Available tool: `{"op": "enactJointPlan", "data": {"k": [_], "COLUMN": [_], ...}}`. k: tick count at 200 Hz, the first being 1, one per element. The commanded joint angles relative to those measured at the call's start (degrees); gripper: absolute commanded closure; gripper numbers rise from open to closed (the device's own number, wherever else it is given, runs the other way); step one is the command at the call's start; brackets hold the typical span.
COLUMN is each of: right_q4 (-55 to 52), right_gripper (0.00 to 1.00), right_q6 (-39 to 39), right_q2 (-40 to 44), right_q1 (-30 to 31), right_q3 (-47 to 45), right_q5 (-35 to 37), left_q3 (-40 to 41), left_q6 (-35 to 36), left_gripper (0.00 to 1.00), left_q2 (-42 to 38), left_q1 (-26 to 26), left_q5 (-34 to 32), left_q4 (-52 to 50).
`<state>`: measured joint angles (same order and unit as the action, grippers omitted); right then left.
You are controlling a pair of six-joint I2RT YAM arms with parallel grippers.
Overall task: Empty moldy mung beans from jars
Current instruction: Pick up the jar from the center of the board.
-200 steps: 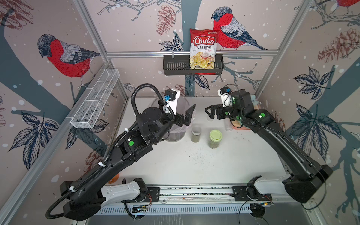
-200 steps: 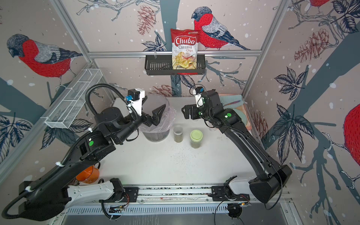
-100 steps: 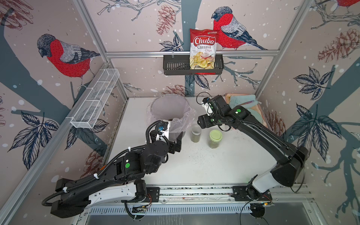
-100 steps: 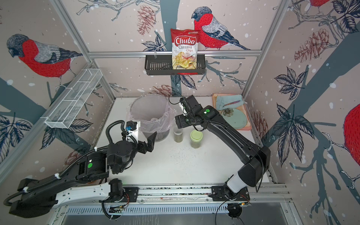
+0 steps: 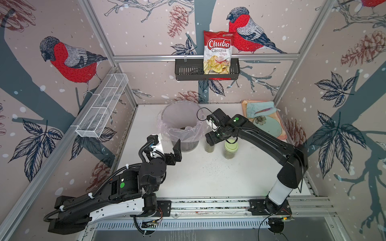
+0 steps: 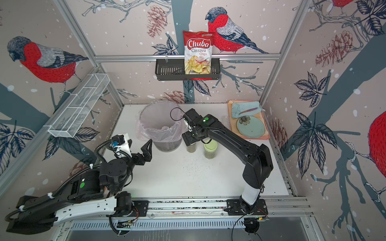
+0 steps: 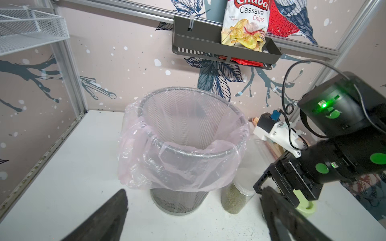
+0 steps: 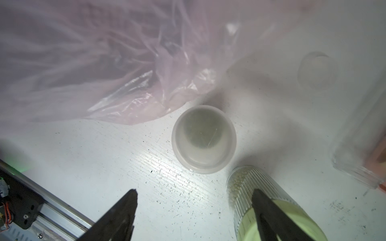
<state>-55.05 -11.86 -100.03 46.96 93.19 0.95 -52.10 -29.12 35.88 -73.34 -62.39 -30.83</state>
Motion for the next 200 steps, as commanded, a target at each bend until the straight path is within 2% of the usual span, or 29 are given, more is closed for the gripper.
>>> {"op": "enactJointPlan", "data": {"k": [1,45,200], "right_q4": [1.3,5.2,10.5], "right_gripper": [0.09,0.0,0.01], "right_q6": [0.3,0.9,1.5], "right_q2": [-1.1,-2.4,-7.3], "right_q1": [0.0,-1.0,-3.5], "right_q3": [-0.5,-0.9,-3.0], "right_q5": [-0.5,-4.1,-3.9], "left_q3": [-0.5,-0.2,-1.8], "left_q6": [-1.8,0.9,2.8], "left_gripper": [0.03,0.03,0.03], "left_q2": [-0.2,-1.8,-0.9], "left_q1": [0.0,0.0,0.0], "left_q5": [-4.8,-6.5,-8.6], "left_q4": [-1.8,0.1,-0.3]}}
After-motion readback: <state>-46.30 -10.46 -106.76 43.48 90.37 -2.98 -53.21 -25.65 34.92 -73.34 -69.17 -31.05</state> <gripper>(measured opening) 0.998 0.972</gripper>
